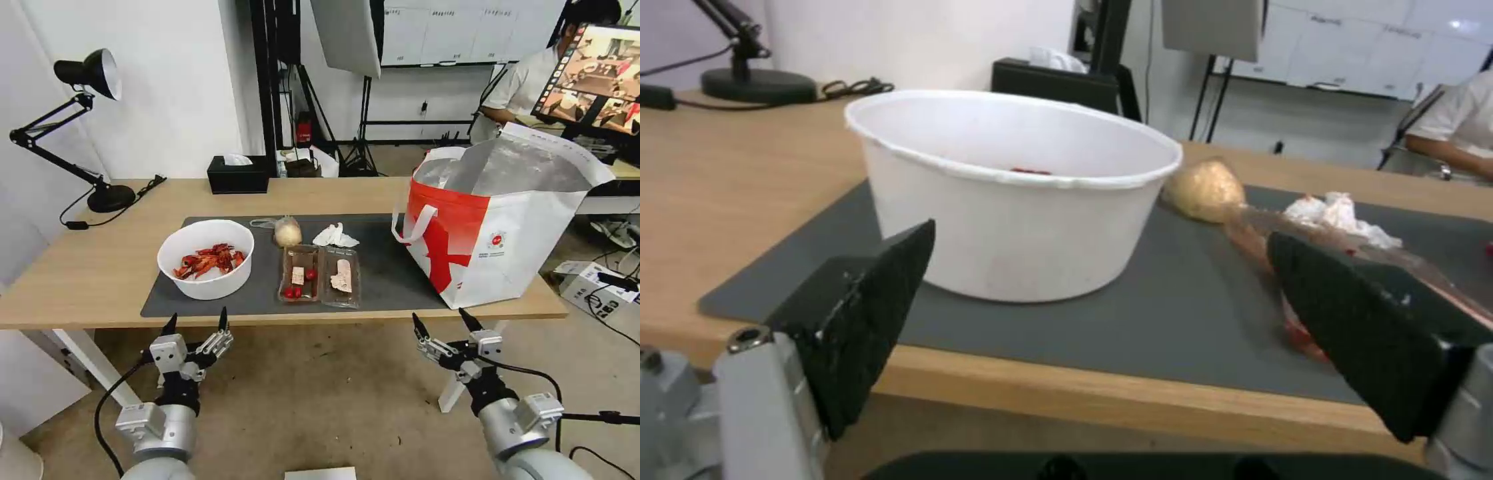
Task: Pick up the trash from the table and place it into the takeout bag.
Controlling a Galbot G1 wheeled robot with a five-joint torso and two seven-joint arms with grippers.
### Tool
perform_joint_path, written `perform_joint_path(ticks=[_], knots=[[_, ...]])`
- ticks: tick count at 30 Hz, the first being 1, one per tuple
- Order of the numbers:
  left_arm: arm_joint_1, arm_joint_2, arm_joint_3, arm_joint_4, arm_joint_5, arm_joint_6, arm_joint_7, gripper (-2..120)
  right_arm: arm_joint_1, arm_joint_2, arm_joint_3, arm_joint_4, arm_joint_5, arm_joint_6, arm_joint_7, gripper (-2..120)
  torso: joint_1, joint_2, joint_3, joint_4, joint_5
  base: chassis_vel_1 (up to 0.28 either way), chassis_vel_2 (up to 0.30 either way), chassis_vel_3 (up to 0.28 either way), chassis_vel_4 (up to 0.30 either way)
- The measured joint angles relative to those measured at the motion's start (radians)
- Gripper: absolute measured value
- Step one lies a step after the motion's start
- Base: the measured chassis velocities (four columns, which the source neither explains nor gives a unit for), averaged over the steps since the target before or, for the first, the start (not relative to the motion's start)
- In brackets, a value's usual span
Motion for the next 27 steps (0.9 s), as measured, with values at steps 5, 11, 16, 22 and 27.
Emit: perform_joint_path(ticks=[5, 11, 16, 22, 27], knots=[[-0.014, 0.037, -0.016, 0.013, -0.024, -0.023, 0.046, 100, 0.079, -0.029, -0.088, 0.016, 0.399, -0.061, 0.080, 100, 0.000, 0.000, 0.000, 0.0001, -0.0001, 0.000, 0.000, 0.000, 0.000], [-0.023, 0.085, -0.040, 0.029, -0.045, -0.037, 0.092, 100, 0.185, -0.032, -0.223, -0.003, 0.661, -0.048, 0.180, 100, 0.000, 0.000, 0.000, 0.0001, 0.0002, 0.000, 0.000, 0.000, 0.000], [-0.022, 0.094, -0.051, 0.037, -0.047, -0.037, 0.097, 100, 0.274, 0.004, -0.304, -0.037, 0.778, 0.004, 0.272, 100, 0.000, 0.000, 0.000, 0.0002, 0.0000, 0.000, 0.000, 0.000, 0.000], [-0.010, 0.107, -0.071, 0.054, -0.055, -0.037, 0.096, 100, 0.378, 0.090, -0.379, -0.088, 0.848, 0.045, 0.457, 100, 0.000, 0.000, 0.000, 0.0002, -0.0002, 0.000, 0.000, 0.000, 0.000], [-0.006, 0.126, -0.087, 0.066, -0.063, -0.036, 0.094, 100, 0.412, 0.164, -0.422, -0.109, 0.849, 0.066, 0.550, 100, 0.000, 0.000, 0.000, 0.0002, -0.0004, 0.000, 0.000, 0.000, 0.000]])
